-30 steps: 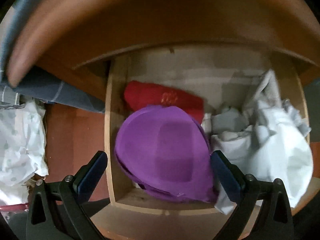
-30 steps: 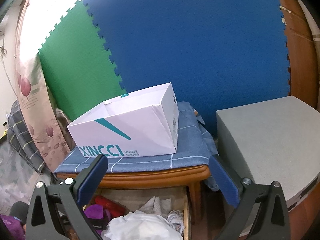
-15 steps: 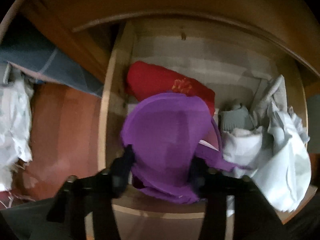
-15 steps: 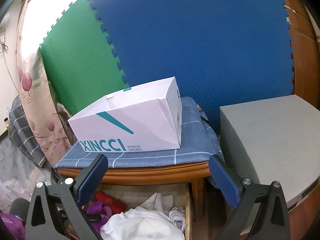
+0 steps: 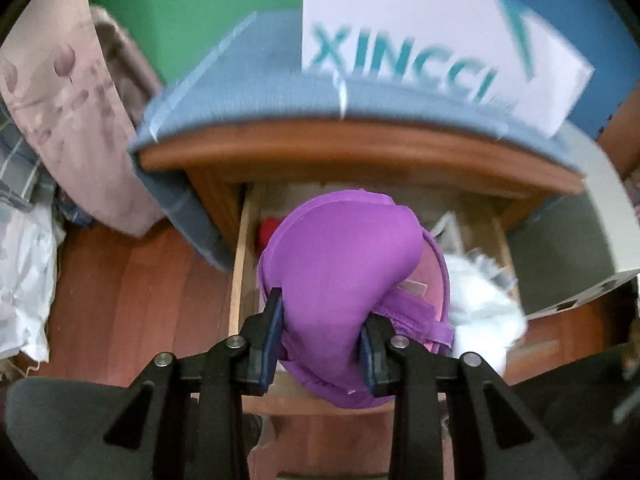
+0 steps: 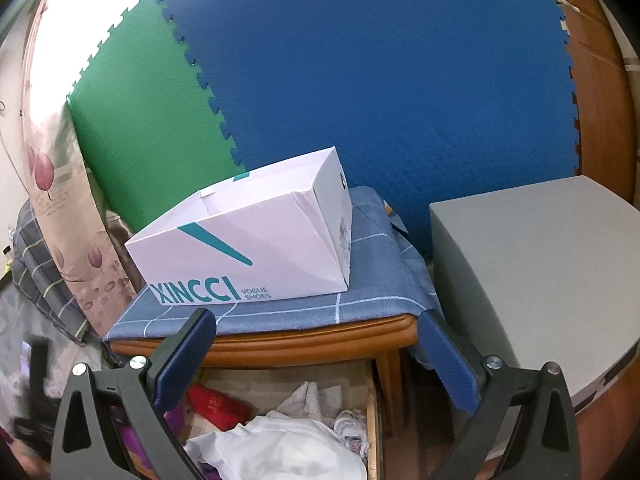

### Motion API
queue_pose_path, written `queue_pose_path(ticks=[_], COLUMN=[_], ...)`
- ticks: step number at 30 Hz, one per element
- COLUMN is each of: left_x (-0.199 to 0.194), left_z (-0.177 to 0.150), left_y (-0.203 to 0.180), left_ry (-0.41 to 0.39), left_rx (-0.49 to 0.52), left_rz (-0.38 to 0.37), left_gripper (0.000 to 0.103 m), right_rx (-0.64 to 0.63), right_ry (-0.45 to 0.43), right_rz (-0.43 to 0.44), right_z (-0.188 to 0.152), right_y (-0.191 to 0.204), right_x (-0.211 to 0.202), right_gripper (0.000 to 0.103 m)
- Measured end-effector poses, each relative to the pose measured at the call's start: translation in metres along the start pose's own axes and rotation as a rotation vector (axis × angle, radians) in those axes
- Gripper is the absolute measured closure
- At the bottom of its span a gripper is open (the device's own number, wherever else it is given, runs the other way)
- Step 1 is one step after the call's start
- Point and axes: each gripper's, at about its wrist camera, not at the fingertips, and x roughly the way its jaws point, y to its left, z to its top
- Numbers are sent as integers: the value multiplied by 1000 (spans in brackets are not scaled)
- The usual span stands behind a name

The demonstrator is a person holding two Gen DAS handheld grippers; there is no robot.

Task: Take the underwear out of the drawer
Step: 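Grasp the purple bra in the drawer with the left gripper, then lift the purple bra into the white box and open the left gripper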

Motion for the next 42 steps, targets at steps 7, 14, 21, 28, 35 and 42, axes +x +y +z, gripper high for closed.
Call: queue_pose_path(ticks=[7, 14, 21, 28, 35, 42], left_x=[-74, -145, -179, -131, -46, 20], left_z=[31, 84, 171, 261, 309, 319], left_y=[1, -9, -44, -80, -87, -88], left_ry=[-141, -286, -424, -430, -325, -212], left_rx=[6, 32, 92, 135, 163, 175], left_rz=[-42, -78, -55, 54, 150, 203], left_gripper=[73, 73, 72, 71, 71, 66], right_rx=[-17, -13, -11, -14, 1, 1], right_ry=[17, 30, 34, 50, 72, 109], right_rz=[-2, 1, 9, 23, 36, 32], right_z=[-1, -2, -2, -3, -4, -7], right_y=[3, 3, 2, 1, -5, -8], right_x=[4, 5, 5, 6, 7, 14], right_gripper=[0, 0, 0, 0, 0, 0])
